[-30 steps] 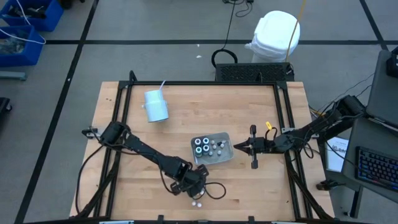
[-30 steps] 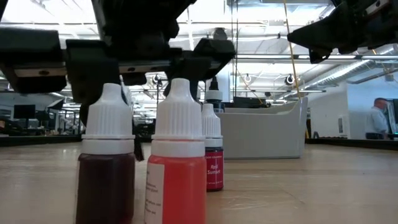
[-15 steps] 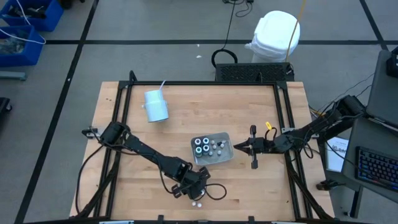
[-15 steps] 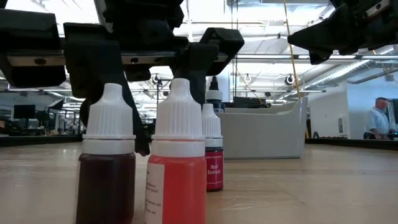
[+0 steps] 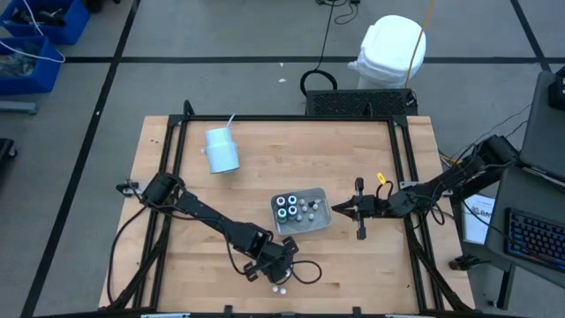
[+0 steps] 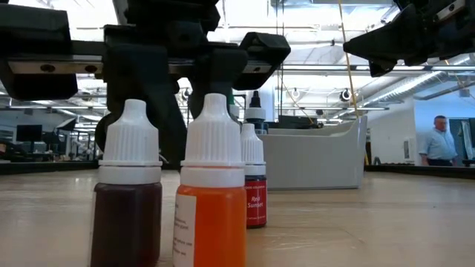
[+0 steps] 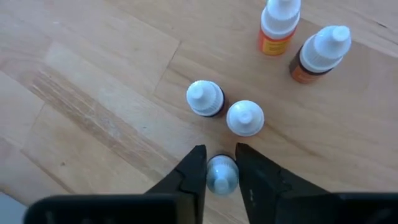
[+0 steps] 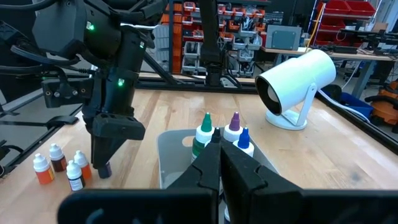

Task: Pick & Place food coloring
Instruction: Put the small purple food coloring bottle into the bin

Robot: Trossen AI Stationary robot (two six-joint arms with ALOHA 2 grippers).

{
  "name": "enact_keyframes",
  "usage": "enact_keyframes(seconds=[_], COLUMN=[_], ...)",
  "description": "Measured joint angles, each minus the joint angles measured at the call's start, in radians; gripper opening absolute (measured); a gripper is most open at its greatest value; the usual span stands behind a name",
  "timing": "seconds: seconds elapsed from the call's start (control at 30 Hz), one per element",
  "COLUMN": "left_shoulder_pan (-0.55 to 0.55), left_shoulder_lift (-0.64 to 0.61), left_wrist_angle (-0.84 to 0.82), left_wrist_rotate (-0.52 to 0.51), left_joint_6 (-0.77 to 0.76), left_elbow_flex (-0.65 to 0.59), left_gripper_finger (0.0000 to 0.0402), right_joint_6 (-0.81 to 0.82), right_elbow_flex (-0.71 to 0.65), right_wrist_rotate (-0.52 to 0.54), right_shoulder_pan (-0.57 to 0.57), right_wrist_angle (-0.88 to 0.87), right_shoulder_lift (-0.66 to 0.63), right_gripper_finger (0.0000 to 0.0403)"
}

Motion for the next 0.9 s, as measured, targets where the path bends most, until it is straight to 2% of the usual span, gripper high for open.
enact_keyframes(seconds=[0.13,0.33,0.53,0.9], left_shoulder_pan=[-0.003,-0.016,-0.022,-0.022], left_shoulder_lift=[-0.001,-0.001,-0.001,-0.001], left_wrist_angle=[0.0,-0.006,-0.008,-0.011], left_wrist_rotate=[-0.02,-0.156,-0.177,-0.193], left_joint_6=[0.005,0.009,0.039,0.027], left_elbow_flex=[0.0,0.0,0.0,0.0], left_gripper_finger=[0.0065,0.0076,0.0063,0.0073], right_joint_6=[0.0,0.018,0.023,0.051], right_elbow_flex=[0.0,0.0,0.0,0.0], right_wrist_rotate=[0.0,0.0,0.0,0.0], right_shoulder_pan=[0.0,0.0,0.0,0.0], right_wrist_angle=[0.0,0.0,0.0,0.0], right_shoulder_lift=[0.0,0.0,0.0,0.0], right_gripper_finger=[0.0004,0.0004,0.0004,0.0004])
